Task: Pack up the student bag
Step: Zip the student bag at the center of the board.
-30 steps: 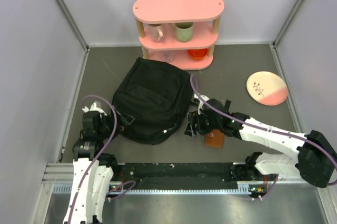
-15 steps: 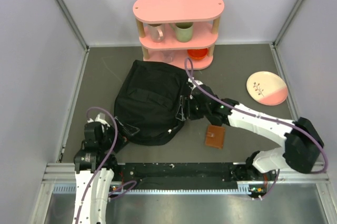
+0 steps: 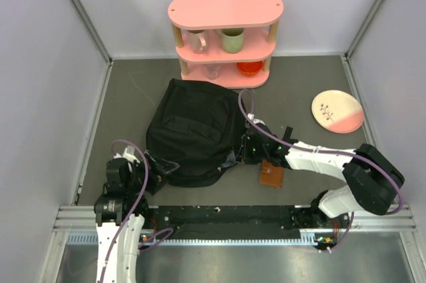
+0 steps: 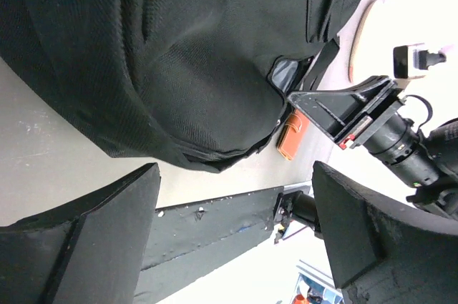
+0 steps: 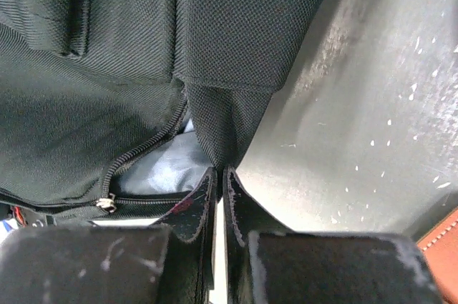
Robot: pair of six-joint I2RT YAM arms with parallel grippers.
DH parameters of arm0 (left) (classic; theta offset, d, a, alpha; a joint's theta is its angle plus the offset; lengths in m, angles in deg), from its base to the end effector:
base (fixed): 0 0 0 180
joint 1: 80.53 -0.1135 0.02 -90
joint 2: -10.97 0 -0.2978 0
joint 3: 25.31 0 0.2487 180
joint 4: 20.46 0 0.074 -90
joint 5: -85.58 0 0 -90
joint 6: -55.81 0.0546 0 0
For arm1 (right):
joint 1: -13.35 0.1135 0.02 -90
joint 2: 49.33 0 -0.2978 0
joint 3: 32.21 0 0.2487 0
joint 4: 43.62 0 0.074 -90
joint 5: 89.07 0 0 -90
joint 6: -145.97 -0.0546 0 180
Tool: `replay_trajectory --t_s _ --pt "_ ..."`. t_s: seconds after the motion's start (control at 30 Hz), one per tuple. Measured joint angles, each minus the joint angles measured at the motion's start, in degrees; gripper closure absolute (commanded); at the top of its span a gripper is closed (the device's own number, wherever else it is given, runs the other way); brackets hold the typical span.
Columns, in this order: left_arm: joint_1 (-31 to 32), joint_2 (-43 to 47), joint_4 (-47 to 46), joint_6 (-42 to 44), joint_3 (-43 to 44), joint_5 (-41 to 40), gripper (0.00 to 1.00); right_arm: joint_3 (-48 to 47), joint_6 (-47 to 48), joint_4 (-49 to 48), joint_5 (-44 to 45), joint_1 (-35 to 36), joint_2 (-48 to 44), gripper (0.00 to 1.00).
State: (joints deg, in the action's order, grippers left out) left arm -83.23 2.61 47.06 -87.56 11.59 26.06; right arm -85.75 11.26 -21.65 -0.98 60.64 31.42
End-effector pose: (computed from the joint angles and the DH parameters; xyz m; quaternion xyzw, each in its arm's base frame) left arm 0.0392 -0.0259 0.1995 -0.3093 0.8218 -0.3922 0.2740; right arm 0.1868 0.2050 0.1964 -0.0269 0.9367 0.2617 0.2310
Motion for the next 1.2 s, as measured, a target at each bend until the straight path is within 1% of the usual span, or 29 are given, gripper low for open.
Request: replay_trajectory --t_s 0.1,0.13,0.2,0.3,0.37,0.43,0.53,0.63,0.67,0.7,0.73,0.8,0.87,0.93,1.1,1.17,1.2 --pt "0.0 1.49 -0.02 -1.4 -1.62 1.16 0.11 4.96 -2.21 -6.32 -0.9 -0.07 -0.48 1.0" --pt "0.0 1.92 0.11 -1.86 -1.99 1.55 0.11 6.16 -2.99 -8.02 -1.07 -0.09 -0.42 0.94" --pt "0.0 2.36 0.15 -2.25 -2.19 1.9 0.12 7.48 -4.17 -10.08 -1.16 -0.11 -0.2 0.86" --pt "0.0 2.27 0.0 -2.29 -2.27 1.95 0.13 7.67 -5.22 -10.99 -1.09 -0.11 0.33 0.84" --pt "0.0 1.86 -0.48 -2.27 -2.49 1.92 0.13 7.67 -5.44 -10.86 -0.79 -0.11 0.07 0.85" --pt "0.0 1.25 -1.31 -2.25 -3.04 1.97 0.14 7.65 -5.46 -10.34 -0.33 -0.11 -0.39 0.92" --pt "0.0 -0.2 -2.34 -1.77 -4.33 2.14 0.15 7.04 -5.75 -9.01 0.85 -0.07 -0.35 0.97" --pt "0.0 -1.68 -2.64 -1.03 -4.83 2.14 0.15 6.56 -6.64 -8.96 1.29 -0.07 1.31 0.98" --pt "0.0 -2.19 -2.8 -0.7 -4.85 2.14 0.15 6.54 -7.28 -9.73 1.29 -0.07 2.67 0.97" --pt "0.0 -2.75 -3.02 -0.42 -4.85 2.12 0.15 6.54 -7.82 -10.34 1.22 -0.07 3.58 0.93" --pt "0.0 -3.28 -3.19 -0.24 -4.85 2.08 0.15 6.47 -8.37 -11.17 1.01 -0.11 4.24 0.92" --pt "0.02 -4.04 -3.67 -0.02 -4.85 2.08 0.18 6.45 -9.11 -12.48 0.68 -0.11 4.94 0.92" --pt "0.09 -4.44 -4.13 0.11 -4.85 2.05 0.22 6.45 -9.55 -13.62 0.24 -0.11 5.55 0.94" --pt "0.26 -4.83 -4.63 0.2 -4.85 1.95 0.24 6.45 -9.77 -14.8 -0.17 -0.11 6.08 0.96" --pt "1.57 -5.75 -7.28 -0.11 -6.36 1.9 0.24 6.43 -10.27 -17.46 -1.22 -0.09 7.61 0.98" --pt "2.05 -6.82 -8.72 -0.26 -7.23 1.77 0.22 5.88 -10.93 -18.91 -2.01 0.09 8.87 0.98" --pt "2.14 -7.67 -9.75 -0.35 -7.8 1.6 0.2 5.4 -11.13 -19.34 -2.27 0.17 9.57 0.98"
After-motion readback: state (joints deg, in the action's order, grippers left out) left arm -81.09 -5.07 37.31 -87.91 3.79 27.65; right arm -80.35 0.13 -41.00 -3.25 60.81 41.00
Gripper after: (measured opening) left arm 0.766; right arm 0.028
